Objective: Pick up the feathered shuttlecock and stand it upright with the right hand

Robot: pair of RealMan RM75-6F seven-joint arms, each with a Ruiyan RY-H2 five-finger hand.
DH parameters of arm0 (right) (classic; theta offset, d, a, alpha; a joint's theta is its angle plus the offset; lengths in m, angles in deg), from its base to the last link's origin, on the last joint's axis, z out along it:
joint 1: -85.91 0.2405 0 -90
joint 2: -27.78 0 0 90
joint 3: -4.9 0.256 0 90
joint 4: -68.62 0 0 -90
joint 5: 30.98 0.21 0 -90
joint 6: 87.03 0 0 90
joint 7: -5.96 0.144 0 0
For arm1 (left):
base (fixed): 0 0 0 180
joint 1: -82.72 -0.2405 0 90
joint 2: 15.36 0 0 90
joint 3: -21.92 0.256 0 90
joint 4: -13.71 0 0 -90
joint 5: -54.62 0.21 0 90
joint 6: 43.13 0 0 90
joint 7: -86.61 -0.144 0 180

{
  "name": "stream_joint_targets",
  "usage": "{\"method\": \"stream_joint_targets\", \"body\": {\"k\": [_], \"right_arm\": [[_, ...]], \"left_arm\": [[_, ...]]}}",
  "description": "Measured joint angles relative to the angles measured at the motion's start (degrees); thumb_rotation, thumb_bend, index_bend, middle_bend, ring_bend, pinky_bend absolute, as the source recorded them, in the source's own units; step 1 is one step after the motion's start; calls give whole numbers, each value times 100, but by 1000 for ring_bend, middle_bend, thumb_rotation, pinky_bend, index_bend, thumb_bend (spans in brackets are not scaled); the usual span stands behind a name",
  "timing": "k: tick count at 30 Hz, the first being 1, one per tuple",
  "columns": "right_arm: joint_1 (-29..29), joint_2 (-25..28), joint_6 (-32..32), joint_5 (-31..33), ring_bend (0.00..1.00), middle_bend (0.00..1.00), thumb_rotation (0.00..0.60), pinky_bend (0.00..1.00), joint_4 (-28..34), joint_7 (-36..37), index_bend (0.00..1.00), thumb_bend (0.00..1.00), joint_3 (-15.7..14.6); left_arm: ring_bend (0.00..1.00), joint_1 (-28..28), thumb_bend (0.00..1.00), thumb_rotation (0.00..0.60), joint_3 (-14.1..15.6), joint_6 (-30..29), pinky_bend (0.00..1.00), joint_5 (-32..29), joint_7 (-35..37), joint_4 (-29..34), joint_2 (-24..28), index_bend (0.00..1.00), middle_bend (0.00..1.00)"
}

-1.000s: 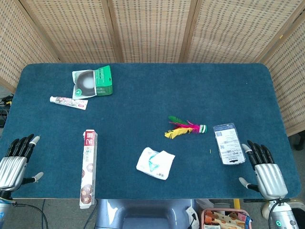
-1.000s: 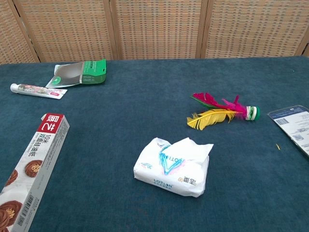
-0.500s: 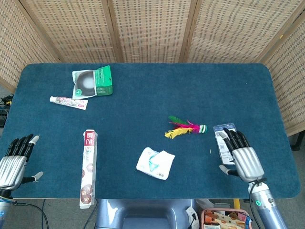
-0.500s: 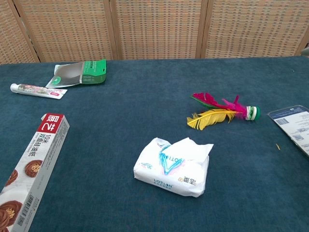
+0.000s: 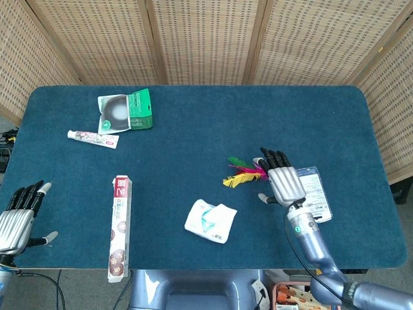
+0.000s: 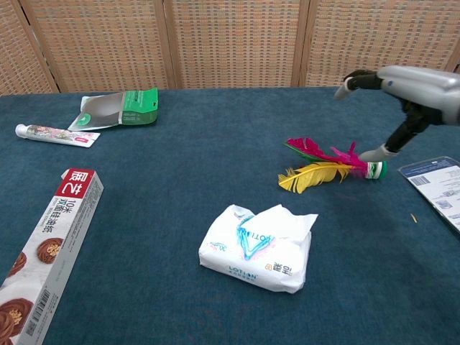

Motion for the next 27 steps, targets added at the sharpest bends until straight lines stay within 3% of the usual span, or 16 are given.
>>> {"method": "stream_joint_targets", "body": {"k": [6, 13, 21, 27], "right_arm": [[613, -704, -167, 657, 0, 0, 600, 2, -668, -424, 255, 180, 106], [1050, -1325, -310, 914, 0, 0, 600, 38, -1541, -492, 290, 205, 145], [1371, -1622, -443, 1169, 0, 0, 600, 52, -2155, -386, 295, 214, 221], [1484, -1659, -471, 1292, 0, 38, 600, 72, -2399, -366, 365, 256, 227]], "left_arm": [[0, 21, 0, 600, -29, 37, 0, -70, 106, -57, 9, 0, 0], [0, 28, 0, 600, -46, 46, 0, -91, 215, -93, 29, 0, 0], [0, 48, 0, 600, -57, 109, 0, -158, 283, -140, 34, 0, 0], [0, 63, 0, 600, -49, 143, 0, -176, 267, -131, 37, 0, 0]]}}
